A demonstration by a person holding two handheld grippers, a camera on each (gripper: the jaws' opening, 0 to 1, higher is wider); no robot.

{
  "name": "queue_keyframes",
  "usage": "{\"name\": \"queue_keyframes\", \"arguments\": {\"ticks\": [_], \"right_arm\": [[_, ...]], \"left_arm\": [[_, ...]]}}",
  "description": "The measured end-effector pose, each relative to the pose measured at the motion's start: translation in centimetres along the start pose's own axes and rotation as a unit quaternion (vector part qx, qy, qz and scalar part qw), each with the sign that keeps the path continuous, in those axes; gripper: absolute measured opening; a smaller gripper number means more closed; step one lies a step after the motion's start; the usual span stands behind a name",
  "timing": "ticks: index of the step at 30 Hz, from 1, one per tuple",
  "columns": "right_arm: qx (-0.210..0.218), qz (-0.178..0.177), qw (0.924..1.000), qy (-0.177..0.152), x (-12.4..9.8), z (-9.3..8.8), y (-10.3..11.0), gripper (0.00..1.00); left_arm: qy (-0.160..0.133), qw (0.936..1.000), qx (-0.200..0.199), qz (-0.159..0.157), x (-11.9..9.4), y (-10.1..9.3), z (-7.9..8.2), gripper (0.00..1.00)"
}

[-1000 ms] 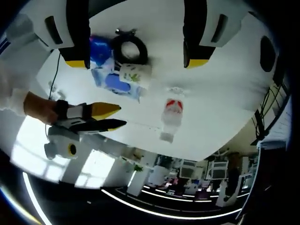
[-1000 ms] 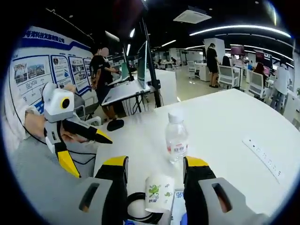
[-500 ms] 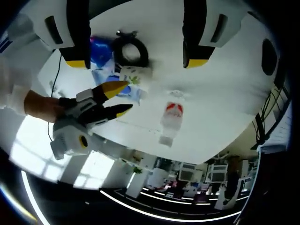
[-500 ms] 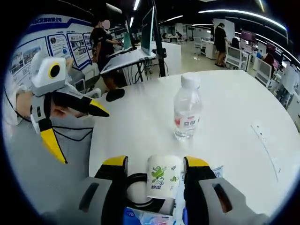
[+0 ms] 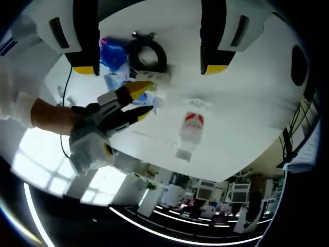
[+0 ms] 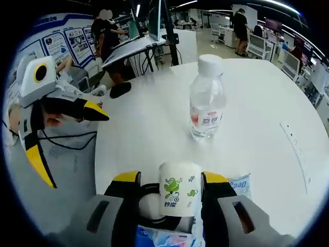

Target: Arrange the tabletop items into an orderly group along one side of the table until the central work area is clear of visible clutter.

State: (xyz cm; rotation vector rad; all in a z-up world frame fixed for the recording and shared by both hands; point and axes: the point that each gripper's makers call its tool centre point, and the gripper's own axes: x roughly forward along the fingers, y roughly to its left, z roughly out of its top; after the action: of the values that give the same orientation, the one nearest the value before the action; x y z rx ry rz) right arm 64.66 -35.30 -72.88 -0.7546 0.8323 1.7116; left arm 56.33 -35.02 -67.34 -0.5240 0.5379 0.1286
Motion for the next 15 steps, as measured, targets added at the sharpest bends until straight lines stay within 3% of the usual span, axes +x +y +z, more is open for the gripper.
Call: {"name": "queue_keyframes", "arguments": {"ticks": [10, 15], "right_arm": [[0.008, -0.010, 0.9987, 0.050, 2.3, -1.1, -1.1, 0.43], [0.020, -0.016, 0.9980, 0.058, 2.5, -1.4, -1.4, 0.40]], "left_arm": [[-0.011, 0.9996, -0.026, -0.006, -0.1, 0.1, 0.3, 0.77], [-0.020, 0.9989, -0.041, -0.011, -0.2, 0.1, 0.7, 0.78]]}}
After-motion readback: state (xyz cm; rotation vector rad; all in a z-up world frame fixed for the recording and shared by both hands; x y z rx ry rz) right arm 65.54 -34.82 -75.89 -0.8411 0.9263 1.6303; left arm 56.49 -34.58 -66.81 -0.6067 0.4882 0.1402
